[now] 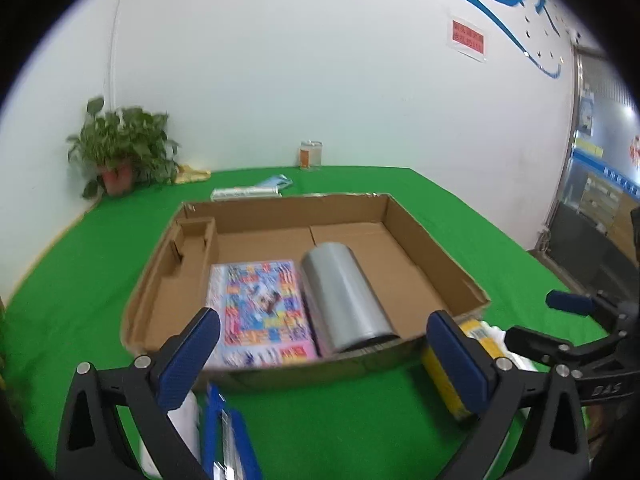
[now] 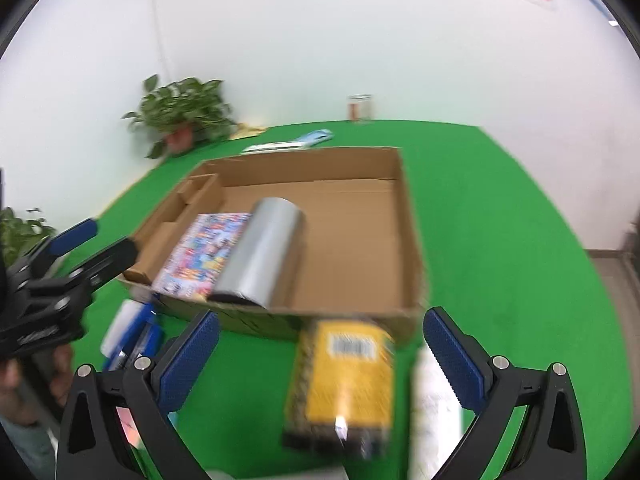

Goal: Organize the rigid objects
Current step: 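Withdraw the right tool and approach the yellow-labeled jar, then grasp the yellow-labeled jar with the right tool and lift it, then carry the yellow jar over the box and lower it beside the cylinder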

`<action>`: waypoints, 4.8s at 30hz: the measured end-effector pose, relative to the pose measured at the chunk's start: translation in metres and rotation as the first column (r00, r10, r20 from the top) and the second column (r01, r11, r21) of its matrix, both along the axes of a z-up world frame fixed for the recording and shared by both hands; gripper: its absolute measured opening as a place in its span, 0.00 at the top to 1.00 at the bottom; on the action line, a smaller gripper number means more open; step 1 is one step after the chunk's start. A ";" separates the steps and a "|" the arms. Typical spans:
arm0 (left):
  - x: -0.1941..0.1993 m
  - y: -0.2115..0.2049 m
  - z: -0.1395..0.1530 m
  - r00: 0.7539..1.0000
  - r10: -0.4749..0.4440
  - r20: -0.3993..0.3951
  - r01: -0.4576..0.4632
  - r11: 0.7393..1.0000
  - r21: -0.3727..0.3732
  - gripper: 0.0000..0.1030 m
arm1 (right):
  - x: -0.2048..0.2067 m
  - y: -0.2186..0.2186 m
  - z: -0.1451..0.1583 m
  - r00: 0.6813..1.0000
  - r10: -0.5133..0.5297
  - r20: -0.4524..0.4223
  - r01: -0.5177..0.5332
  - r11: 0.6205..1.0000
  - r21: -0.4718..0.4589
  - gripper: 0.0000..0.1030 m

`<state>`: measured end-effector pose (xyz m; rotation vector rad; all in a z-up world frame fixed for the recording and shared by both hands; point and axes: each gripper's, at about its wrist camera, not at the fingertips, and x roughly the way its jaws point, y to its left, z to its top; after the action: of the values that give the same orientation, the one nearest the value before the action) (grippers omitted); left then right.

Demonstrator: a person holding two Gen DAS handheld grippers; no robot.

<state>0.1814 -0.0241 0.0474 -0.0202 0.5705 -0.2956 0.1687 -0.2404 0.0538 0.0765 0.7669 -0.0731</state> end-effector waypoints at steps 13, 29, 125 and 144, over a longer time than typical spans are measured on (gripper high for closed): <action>-0.045 0.010 -0.011 0.996 0.039 -0.082 -0.041 0.999 -0.017 0.65 | -0.052 0.015 -0.025 0.998 0.024 -0.052 -0.025 1.000 -0.011 0.02; -0.046 -0.007 -0.026 0.986 0.009 -0.168 -0.021 0.998 -0.067 0.01 | -0.067 0.017 -0.031 0.996 0.078 -0.041 -0.079 0.997 -0.016 0.02; 0.150 -0.098 0.013 0.884 -0.280 -0.374 0.193 0.948 -0.252 0.18 | 0.153 -0.023 0.029 0.922 0.376 -0.087 -0.333 0.889 0.316 0.21; 0.197 -0.117 -0.059 0.782 -0.257 -0.567 0.158 0.963 -0.218 0.18 | 0.206 -0.063 -0.068 0.899 0.382 -0.216 -0.257 0.857 0.447 0.21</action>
<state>0.3785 -0.1407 -0.0116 -0.2134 1.1811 -0.5610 0.3742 -0.3038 -0.0143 0.3410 1.0816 0.4124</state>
